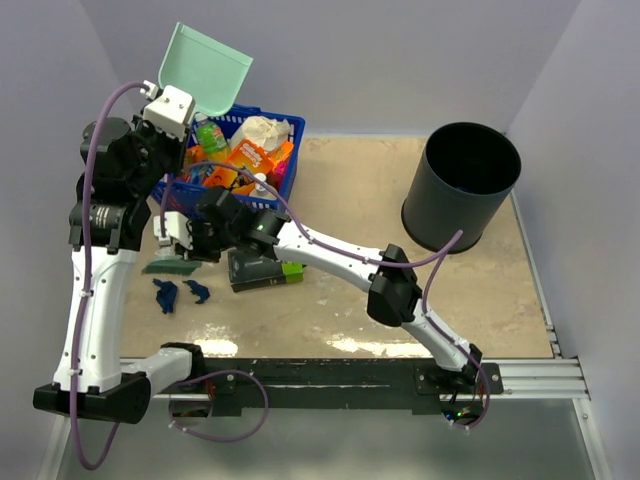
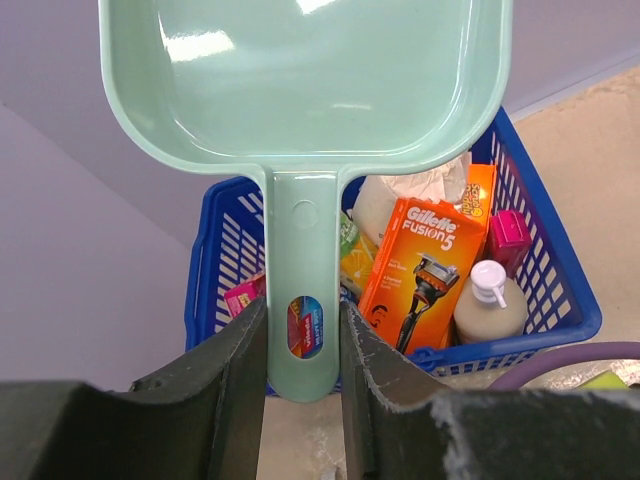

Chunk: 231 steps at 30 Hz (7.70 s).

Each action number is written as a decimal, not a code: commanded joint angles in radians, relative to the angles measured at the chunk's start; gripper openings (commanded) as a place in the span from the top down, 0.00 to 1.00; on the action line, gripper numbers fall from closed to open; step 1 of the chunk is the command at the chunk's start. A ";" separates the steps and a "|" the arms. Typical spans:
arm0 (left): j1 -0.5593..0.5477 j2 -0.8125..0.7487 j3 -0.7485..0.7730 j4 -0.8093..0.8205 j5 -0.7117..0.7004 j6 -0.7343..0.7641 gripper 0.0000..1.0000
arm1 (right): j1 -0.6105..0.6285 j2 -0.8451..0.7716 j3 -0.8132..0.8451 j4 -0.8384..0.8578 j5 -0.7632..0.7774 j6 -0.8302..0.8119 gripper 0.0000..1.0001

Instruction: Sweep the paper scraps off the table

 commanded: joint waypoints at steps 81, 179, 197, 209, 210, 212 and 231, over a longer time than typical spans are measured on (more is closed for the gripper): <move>0.005 0.115 0.202 0.028 0.197 -0.059 1.00 | -0.010 0.099 -0.032 0.545 0.194 -0.473 1.00; -0.103 0.189 0.005 0.141 0.316 0.028 1.00 | -0.462 -0.976 -0.863 -0.637 -0.028 -0.506 1.00; -0.100 0.129 -0.025 0.216 -0.030 0.004 1.00 | -0.488 -0.818 -1.075 0.008 -0.576 0.612 1.00; -0.102 0.086 -0.049 0.181 0.080 0.106 1.00 | -0.493 -0.778 -1.178 -0.085 -0.363 0.687 1.00; -0.102 0.087 -0.049 0.178 0.104 0.114 1.00 | -0.502 -0.785 -1.179 -0.105 -0.322 0.661 1.00; -0.103 0.098 -0.059 0.169 0.154 0.112 1.00 | -0.513 -0.809 -1.189 -0.160 -0.190 0.650 1.00; -0.295 0.107 -0.169 -0.331 0.365 0.487 1.00 | -0.878 -1.136 -1.071 -0.297 -0.026 0.427 1.00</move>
